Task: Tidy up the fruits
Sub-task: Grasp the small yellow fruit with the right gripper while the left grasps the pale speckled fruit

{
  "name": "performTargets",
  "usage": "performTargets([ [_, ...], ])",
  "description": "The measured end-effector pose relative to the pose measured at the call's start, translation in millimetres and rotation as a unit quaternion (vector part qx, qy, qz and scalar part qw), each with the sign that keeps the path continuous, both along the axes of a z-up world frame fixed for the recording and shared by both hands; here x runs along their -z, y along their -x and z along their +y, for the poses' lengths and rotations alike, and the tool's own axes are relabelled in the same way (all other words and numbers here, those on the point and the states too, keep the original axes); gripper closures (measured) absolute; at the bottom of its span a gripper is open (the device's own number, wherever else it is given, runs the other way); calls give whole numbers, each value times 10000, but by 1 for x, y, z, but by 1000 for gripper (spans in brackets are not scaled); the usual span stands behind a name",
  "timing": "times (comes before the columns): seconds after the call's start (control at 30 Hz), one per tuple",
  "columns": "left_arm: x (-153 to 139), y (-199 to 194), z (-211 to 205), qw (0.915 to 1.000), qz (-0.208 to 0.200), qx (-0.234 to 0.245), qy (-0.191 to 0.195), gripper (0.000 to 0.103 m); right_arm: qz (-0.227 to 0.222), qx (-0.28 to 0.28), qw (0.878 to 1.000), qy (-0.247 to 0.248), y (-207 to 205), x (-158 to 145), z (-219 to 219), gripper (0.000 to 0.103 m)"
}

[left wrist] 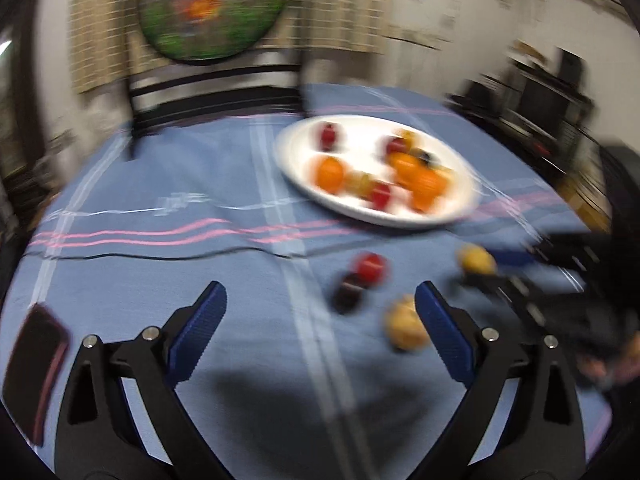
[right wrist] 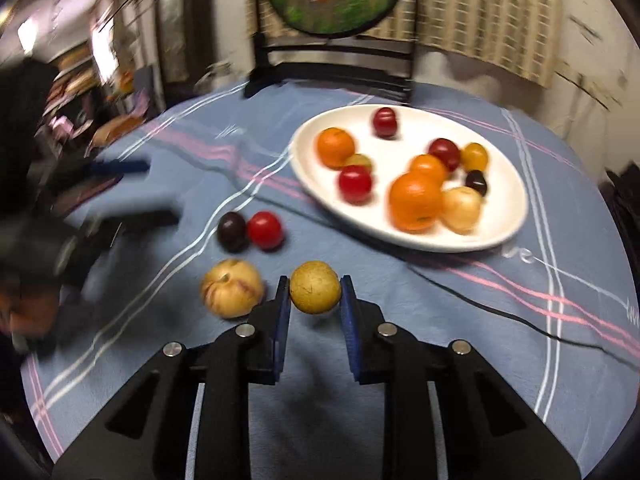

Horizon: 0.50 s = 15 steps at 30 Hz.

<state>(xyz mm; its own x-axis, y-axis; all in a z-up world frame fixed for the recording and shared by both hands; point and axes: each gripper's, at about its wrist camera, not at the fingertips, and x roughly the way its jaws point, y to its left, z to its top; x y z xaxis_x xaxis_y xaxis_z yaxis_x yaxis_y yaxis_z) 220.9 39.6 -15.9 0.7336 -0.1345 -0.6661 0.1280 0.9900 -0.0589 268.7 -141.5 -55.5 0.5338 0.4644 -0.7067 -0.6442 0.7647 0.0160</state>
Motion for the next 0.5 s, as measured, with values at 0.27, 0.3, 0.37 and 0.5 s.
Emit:
performTargets([
  [0.27, 26, -5, -44, 9961, 526, 669, -237, 51, 137, 58, 9999, -54, -2, 0, -2, 78],
  [0.3, 28, -7, -44, 9960, 571, 644, -229, 51, 133, 49, 9999, -61, -2, 0, -2, 78],
  [0.37, 30, -10, -46, 9958, 632, 617, -221, 51, 137, 47, 9999, -73, -1, 0, -2, 78],
  [0.5, 32, -13, -48, 9956, 684, 605, -223, 51, 149, 49, 9999, -65, -1, 1, -2, 78],
])
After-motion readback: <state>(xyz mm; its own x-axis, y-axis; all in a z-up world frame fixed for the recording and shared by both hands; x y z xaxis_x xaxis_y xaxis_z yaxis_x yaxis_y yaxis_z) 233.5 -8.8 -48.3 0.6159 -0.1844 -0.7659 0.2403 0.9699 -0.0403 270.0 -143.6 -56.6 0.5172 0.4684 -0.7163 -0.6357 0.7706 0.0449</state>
